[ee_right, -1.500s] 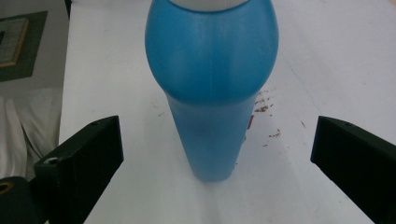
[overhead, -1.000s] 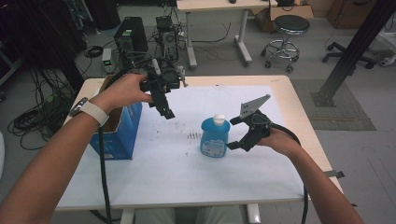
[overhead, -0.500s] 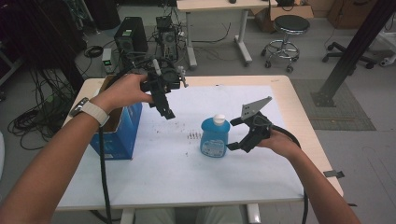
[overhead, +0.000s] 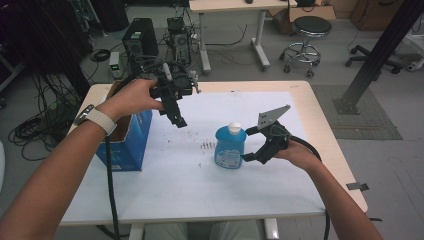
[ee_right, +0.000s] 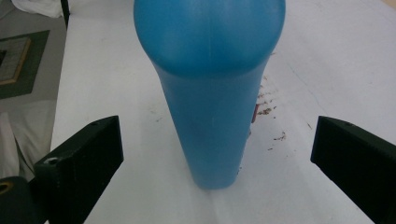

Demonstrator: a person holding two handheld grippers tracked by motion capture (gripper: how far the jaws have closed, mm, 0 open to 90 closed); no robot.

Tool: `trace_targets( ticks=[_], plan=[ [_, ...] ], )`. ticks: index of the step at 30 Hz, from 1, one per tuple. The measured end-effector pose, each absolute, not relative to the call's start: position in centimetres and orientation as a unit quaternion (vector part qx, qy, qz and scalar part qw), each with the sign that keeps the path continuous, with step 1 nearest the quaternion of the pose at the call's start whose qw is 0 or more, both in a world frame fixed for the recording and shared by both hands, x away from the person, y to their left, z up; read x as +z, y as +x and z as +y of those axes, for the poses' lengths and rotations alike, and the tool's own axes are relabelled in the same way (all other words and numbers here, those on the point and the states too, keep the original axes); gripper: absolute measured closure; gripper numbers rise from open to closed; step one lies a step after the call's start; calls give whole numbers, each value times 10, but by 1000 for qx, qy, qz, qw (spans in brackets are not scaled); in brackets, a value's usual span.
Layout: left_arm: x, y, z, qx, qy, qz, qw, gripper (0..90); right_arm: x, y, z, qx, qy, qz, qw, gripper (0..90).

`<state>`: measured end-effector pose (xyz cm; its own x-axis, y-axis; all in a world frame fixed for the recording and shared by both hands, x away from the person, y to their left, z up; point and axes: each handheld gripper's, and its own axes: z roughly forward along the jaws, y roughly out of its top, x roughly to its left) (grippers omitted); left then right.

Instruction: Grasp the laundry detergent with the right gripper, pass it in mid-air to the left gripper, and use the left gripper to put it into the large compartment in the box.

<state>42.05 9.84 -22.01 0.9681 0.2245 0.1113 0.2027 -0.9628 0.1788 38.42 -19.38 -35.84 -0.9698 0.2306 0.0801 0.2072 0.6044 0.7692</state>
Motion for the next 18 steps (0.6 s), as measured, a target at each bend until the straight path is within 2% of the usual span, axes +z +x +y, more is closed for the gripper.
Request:
trace_targets(
  ticks=[18],
  plan=[
    [-222,421,97,65,989,106,83,42,-372,386,-181,450,122,884,20,31]
  ],
)
